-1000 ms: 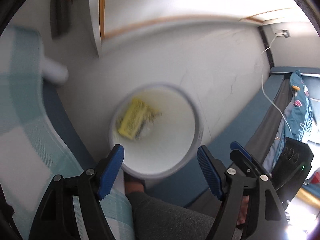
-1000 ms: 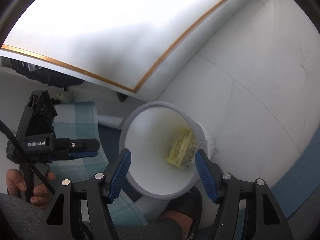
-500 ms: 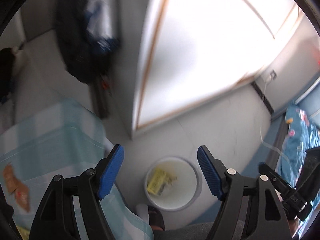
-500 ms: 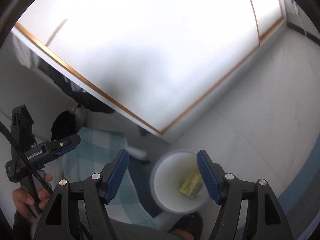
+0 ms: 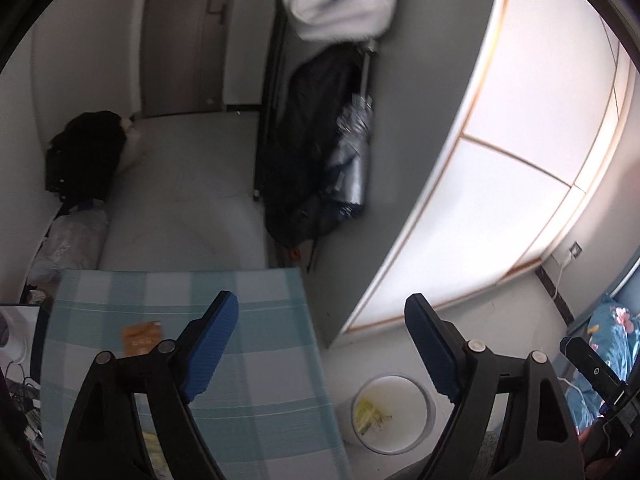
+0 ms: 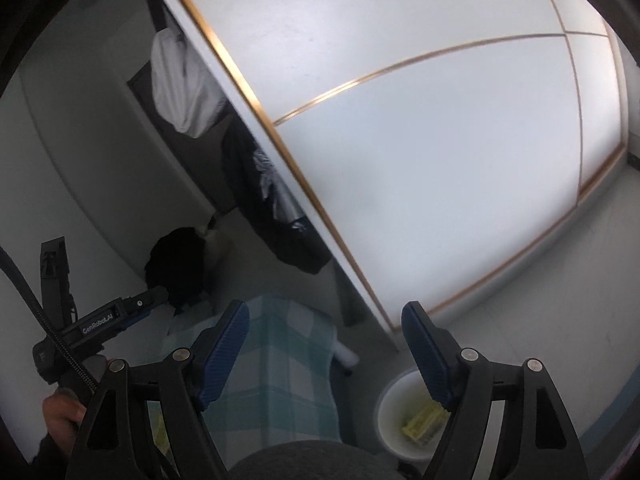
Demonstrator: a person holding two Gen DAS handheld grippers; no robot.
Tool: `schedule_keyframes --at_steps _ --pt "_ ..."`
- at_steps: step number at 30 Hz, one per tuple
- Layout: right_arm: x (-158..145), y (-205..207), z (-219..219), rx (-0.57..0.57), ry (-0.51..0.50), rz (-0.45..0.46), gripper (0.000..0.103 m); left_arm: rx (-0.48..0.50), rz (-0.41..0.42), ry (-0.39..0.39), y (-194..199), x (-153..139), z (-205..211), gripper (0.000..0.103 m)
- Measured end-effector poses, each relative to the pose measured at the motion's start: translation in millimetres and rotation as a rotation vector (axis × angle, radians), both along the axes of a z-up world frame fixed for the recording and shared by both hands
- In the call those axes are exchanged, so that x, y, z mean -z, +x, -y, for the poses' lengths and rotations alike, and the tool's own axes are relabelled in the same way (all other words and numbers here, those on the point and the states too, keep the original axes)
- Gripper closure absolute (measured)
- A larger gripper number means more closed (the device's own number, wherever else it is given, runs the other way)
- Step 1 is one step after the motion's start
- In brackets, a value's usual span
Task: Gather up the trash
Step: 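Move both open tools back over the table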
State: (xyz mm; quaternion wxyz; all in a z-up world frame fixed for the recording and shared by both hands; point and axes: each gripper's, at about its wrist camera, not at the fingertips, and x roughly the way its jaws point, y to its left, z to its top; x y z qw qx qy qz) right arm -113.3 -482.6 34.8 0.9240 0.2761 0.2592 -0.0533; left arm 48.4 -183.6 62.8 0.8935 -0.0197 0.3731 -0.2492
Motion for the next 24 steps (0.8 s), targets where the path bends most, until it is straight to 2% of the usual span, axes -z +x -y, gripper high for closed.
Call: schedule_keyframes --at_steps 3,7,10,13,24 --pt "-11.9 9.4 -29.9 -0.047 -0.026 0.033 0.022 -0.048 0.028 -0.016 -2.6 -7.6 -27.0 0.013" --pt "-22.5 25.7 -71.9 -0.105 -0.022 0.068 0.022 -0.108 0.03 -0.063 -6.1 -14.9 -65.4 0.013" --pt "-27.1 33.8 -101.1 -0.159 -0.026 0.075 0.021 -0.16 0.068 -0.085 -6.9 -16.9 -88.2 0.013" --pt "-27.7 46.0 -130.7 -0.205 -0.036 0.073 0.02 -0.217 0.105 -0.073 -11.4 -16.9 -119.1 0.013" --pt "-10.4 70.1 -214.6 -0.374 -0.123 0.042 0.02 -0.345 0.077 -0.059 -5.0 9.5 -191.2 0.013"
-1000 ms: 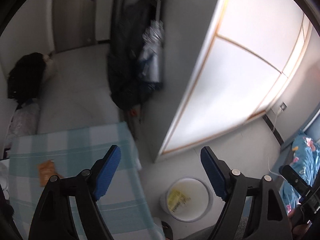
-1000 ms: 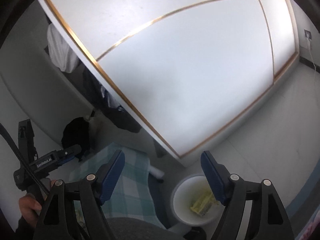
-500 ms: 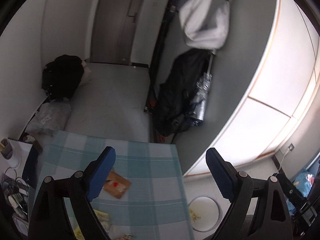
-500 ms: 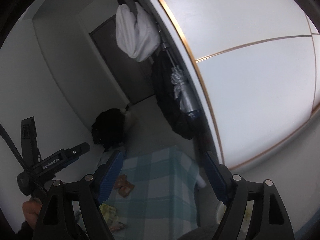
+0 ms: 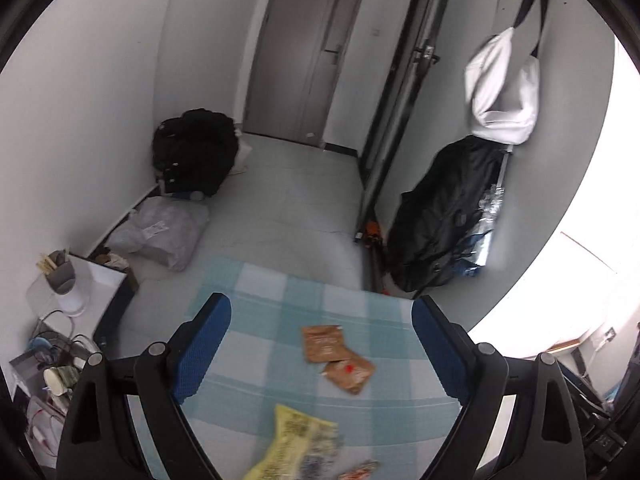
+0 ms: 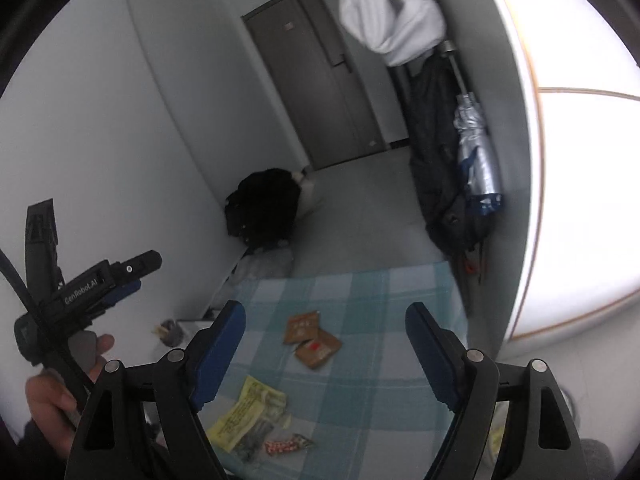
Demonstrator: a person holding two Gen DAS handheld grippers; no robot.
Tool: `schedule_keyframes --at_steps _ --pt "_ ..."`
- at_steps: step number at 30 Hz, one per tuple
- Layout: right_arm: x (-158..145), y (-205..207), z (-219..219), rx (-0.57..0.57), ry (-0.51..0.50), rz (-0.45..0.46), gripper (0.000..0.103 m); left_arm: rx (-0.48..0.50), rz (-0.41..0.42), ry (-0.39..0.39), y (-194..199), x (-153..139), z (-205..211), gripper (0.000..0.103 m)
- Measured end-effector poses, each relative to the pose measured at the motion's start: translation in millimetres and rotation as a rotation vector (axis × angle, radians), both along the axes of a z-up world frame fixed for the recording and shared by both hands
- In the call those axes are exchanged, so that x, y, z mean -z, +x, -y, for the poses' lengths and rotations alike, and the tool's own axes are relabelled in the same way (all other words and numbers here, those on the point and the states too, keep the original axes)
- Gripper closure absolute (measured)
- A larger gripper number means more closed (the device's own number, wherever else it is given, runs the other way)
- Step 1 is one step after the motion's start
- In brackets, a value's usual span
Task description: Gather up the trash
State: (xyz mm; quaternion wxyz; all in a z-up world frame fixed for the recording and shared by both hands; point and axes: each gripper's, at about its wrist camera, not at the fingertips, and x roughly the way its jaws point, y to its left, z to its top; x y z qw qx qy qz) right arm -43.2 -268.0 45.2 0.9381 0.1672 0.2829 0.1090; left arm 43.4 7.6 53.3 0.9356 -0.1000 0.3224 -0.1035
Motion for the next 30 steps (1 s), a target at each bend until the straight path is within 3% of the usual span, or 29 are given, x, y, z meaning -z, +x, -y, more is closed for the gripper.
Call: schedule_keyframes --at_steps 9,14,25,30 --pt "25.7 19.6 -41.9 -0.072 -0.106 -0.041 0.014 -0.039 -0.042 -0.007 6.8 32.3 -30.0 0.012" --pt "44.4 33.7 -55.5 -0.089 -0.139 -0.094 0.014 -0.027 -0.079 0.027 15.4 53.8 -38.9 0.012" --pt "84.4 77.9 -80.1 -0.154 -0.223 -0.208 0.014 -0.002 -0.192 -0.043 33.9 72.6 -50.6 0.012" --pt "113.2 113.9 -97.2 -0.235 -0.292 -0.293 0.014 0.007 -0.234 -0.079 41.4 78.1 -54.7 0.012"
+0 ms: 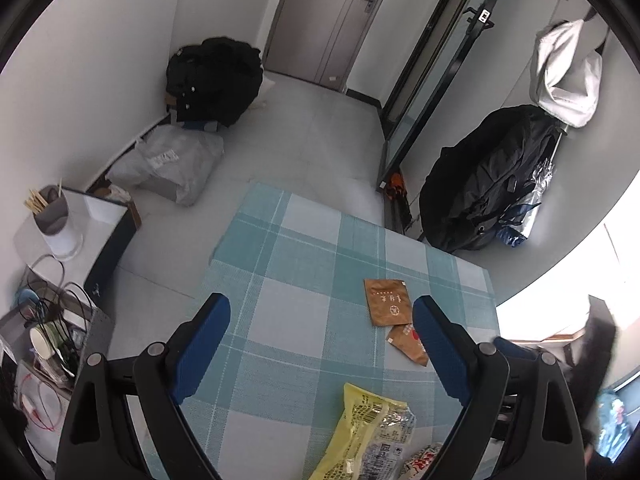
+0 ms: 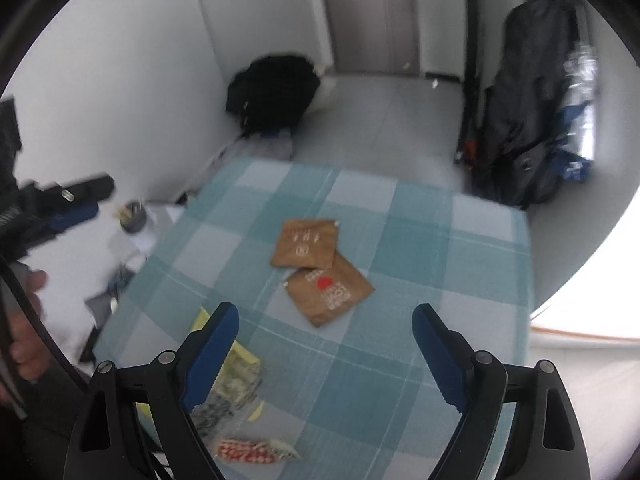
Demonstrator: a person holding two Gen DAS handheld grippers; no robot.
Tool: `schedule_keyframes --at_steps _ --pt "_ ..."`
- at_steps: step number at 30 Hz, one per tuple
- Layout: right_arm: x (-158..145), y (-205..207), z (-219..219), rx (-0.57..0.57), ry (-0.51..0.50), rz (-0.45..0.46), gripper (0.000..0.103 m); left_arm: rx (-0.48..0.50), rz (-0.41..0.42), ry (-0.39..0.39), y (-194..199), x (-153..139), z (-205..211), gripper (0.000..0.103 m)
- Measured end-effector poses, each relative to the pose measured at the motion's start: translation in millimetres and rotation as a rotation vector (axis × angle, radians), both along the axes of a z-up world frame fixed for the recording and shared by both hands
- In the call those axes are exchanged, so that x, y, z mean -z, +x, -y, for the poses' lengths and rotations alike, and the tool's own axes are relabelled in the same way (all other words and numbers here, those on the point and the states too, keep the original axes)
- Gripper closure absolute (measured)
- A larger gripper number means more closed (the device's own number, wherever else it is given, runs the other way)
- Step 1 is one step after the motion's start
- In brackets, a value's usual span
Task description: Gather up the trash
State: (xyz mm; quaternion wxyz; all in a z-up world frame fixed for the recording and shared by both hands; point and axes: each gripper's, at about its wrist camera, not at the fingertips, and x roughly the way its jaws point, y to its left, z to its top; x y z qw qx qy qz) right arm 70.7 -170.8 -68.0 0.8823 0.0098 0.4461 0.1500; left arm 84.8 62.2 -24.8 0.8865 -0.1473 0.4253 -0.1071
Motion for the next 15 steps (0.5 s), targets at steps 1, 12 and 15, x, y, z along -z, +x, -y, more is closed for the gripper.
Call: schedule_keyframes --at_steps 1,12,15 --pt "4.3 5.1 -3.5 -0.016 -0.014 -0.007 0.014 0.002 -0.01 -0.007 1.5 0.5 -0.7 0.012" --pt "55.0 54.3 -38.8 -0.209 -0.183 -0.067 0.014 -0.039 -0.046 -0.037 19.9 5.8 -16.0 0.012" --pt "61.0 59.1 -43.0 -0.234 -0.207 -0.08 0.017 -0.052 -0.07 -0.066 24.7 10.5 -21.8 0.012"
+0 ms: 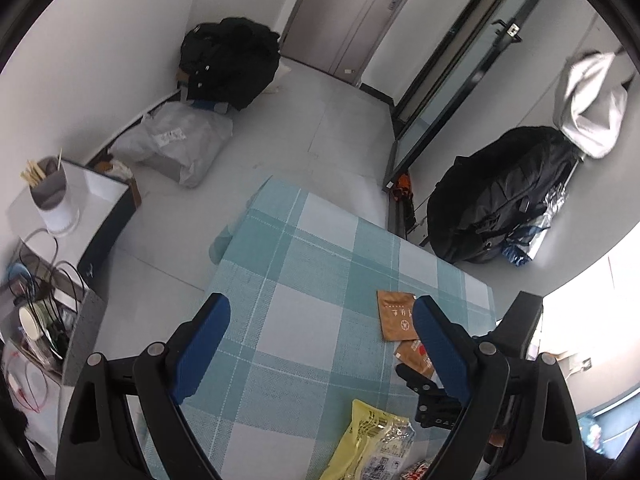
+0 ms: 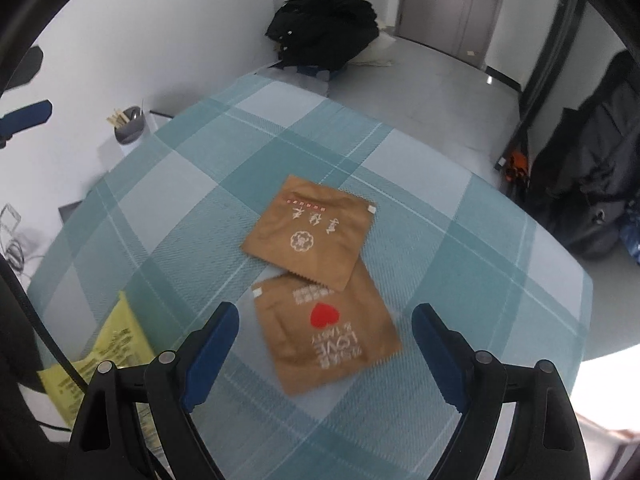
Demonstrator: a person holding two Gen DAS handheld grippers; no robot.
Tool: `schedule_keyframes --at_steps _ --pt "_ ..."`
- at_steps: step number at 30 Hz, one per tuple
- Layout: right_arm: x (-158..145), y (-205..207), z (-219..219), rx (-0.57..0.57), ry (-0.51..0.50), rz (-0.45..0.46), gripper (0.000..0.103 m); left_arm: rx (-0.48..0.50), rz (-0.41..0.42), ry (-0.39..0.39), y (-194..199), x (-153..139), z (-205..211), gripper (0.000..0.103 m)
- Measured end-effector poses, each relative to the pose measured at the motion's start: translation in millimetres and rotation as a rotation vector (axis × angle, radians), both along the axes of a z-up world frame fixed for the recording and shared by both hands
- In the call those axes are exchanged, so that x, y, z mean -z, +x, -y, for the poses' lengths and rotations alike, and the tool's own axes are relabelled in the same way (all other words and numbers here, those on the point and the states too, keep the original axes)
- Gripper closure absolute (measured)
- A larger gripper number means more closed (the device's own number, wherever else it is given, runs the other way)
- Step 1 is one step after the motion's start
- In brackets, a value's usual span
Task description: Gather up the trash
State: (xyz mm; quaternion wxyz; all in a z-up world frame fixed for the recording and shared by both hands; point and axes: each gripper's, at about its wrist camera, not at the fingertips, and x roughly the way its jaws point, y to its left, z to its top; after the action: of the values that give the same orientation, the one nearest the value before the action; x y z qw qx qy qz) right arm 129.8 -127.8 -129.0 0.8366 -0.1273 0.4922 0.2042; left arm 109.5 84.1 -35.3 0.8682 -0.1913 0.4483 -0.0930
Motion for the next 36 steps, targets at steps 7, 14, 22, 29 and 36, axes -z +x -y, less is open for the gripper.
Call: schedule_keyframes --at_steps 7,14,22,29,36 --pt "-3.8 -1.0 6.6 -0.015 0.008 0.003 0.032 -0.037 -0.032 -0.019 6.7 6.6 -10.1 0.012" --pt "-9.4 -16.9 15.3 -0.035 0.051 -0.004 0.066 -0.025 -0.034 -0.003 6.6 7.8 -6.4 0.012" --pt "-8.7 -37.8 13.3 -0.043 0.075 -0.068 0.089 -0.019 -0.027 -0.001 3.4 6.5 -7.4 0.012" --pt "-21.9 -34.6 24.1 0.031 0.122 -0.016 0.055 -0.015 -0.026 0.011 0.1 8.2 -9.1 0.012" --pt "-7.5 -2.0 26.9 0.019 0.074 -0.059 0.048 -0.021 -0.025 0.019 4.1 8.7 -11.9 0.012"
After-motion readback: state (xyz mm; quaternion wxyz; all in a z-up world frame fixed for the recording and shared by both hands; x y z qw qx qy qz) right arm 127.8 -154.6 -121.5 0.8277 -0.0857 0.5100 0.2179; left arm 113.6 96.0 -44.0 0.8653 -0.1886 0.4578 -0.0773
